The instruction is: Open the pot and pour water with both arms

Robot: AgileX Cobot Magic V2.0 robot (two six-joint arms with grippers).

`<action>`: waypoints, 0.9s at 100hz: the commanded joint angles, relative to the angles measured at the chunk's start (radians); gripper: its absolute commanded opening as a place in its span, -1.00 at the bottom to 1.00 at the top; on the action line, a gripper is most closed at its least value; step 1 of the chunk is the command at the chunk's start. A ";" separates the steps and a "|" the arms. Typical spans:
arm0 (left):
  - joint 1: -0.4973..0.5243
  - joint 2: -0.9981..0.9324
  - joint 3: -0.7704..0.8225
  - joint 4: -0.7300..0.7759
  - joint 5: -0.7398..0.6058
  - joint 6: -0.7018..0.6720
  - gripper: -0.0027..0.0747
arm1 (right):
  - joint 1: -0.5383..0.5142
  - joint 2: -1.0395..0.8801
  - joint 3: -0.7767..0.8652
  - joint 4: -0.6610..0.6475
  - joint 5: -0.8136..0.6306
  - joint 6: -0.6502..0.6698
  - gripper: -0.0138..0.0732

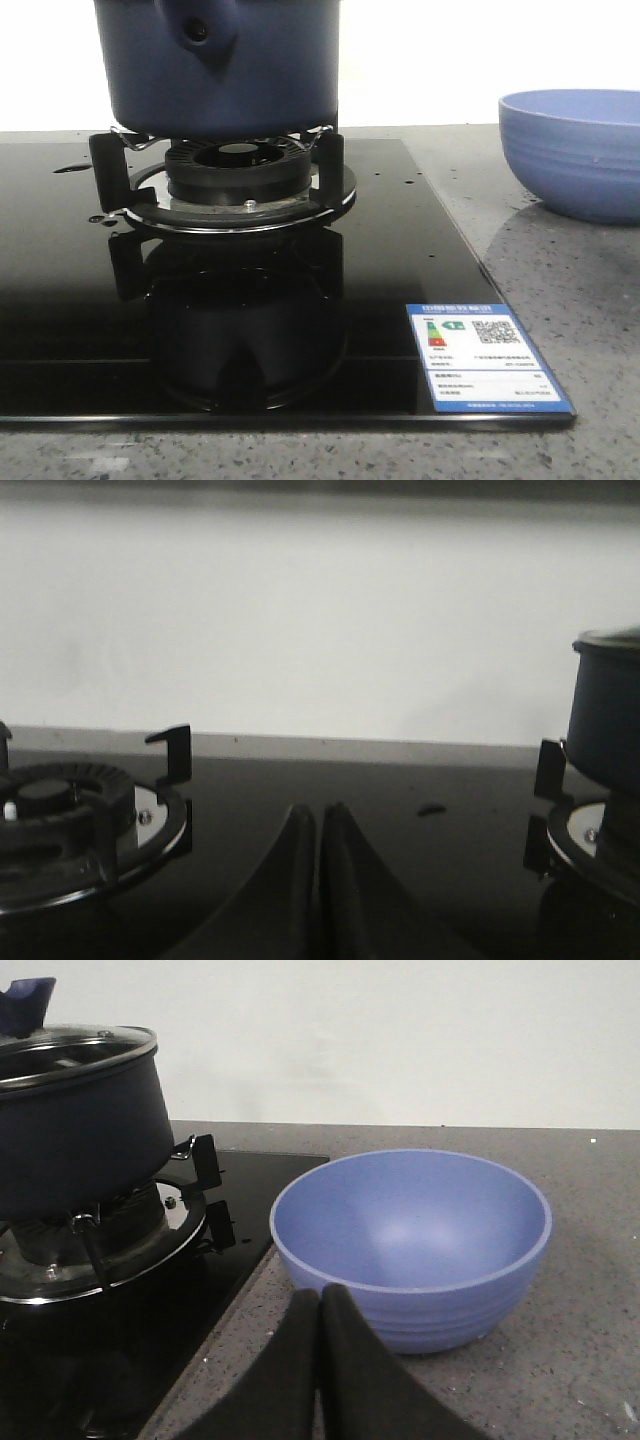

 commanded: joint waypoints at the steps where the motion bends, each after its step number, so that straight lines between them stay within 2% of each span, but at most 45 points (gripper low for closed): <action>1: 0.004 -0.028 0.034 0.002 -0.003 -0.014 -0.98 | -0.005 0.005 -0.024 0.032 -0.030 -0.011 -0.78; 27: 0.004 -0.028 0.036 -0.020 0.062 -0.014 -0.98 | -0.005 0.005 -0.024 0.032 -0.032 -0.011 -0.78; 90: 0.004 -0.028 0.034 -0.041 0.059 -0.014 -0.98 | -0.005 0.005 -0.024 0.032 -0.032 -0.011 -0.78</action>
